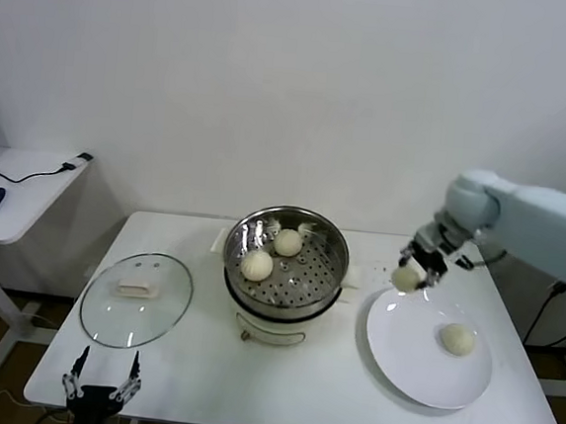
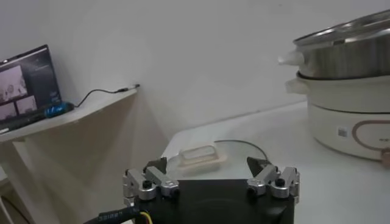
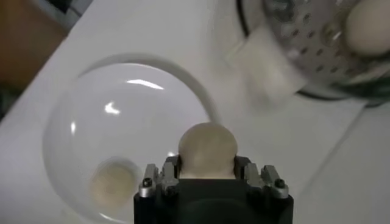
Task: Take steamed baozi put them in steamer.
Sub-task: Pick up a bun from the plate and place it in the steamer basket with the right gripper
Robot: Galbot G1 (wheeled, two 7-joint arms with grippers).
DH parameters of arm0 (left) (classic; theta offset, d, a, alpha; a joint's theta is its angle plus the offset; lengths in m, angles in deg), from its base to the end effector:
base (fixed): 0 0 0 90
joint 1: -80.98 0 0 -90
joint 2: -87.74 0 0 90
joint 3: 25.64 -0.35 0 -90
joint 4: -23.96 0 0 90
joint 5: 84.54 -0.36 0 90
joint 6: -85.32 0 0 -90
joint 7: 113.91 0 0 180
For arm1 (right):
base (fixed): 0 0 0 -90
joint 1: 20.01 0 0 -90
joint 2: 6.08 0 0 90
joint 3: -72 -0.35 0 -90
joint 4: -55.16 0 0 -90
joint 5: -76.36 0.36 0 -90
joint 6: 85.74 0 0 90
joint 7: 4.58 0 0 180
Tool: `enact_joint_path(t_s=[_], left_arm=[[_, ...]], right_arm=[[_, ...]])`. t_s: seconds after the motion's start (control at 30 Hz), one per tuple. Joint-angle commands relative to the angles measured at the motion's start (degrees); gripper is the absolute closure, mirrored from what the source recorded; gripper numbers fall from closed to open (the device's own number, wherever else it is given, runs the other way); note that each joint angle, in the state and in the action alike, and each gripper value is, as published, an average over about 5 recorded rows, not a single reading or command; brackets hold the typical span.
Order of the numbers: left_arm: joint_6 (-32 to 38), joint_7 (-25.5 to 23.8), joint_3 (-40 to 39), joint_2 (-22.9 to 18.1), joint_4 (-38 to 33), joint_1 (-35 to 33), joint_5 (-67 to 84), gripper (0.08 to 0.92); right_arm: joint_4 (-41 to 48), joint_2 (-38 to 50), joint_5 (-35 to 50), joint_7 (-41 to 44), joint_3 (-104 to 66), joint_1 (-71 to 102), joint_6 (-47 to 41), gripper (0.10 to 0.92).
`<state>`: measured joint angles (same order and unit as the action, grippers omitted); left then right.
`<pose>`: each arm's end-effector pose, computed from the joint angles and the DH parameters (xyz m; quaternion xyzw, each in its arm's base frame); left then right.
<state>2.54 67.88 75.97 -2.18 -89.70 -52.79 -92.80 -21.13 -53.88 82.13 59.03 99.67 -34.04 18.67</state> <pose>0.0911 0.0666 -0.3718 0.0782 -0.9812 -0.1332 0.1155 0.5541 -0.0630 -0.0289 0.6035 -0.3066 0.7034 0.2170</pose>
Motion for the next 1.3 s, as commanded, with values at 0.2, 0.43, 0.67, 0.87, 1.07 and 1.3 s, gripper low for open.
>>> enact_joint_path(t_s=[0.2,0.43,0.67,0.87,1.07,1.3], left_arm=[[-1.2,-0.3,-0.6,1.2,-1.2,-0.6,1.2,0.177],[-1.5,-0.4,0.5,1.8,-1.6,0.1,1.5,0.177],[-1.6,-0.5,0.7,2.3,-1.1,0.1,2.0,0.177],[-1.6,-0.5,0.8,2.6,-0.5,0.2,2.2,0.177],[-1.6,-0.5,1.0,2.6,-0.2,0.5,2.2,0.177],[-1.4,-0.5,1.2,2.6,0.3,0.4,2.2,0.177]], right_arm=[[0.8,-24.3,-11.9,0.7,-5.0,-5.3,21.0,0.44],[2.5,-29.5,-16.2,0.2,-6.2,3.9,21.8,0.44],[2.8,-31.1,-15.7,0.1,-5.3,8.5,21.3,0.44],[3.1,-31.2,-17.0,-0.1,-4.7,10.8,21.5,0.44],[2.7,-30.4,-17.8,-0.1,-4.7,13.1,21.4,0.44],[2.4,-29.9,-17.3,-0.5,-4.6,13.3,21.1,0.439]])
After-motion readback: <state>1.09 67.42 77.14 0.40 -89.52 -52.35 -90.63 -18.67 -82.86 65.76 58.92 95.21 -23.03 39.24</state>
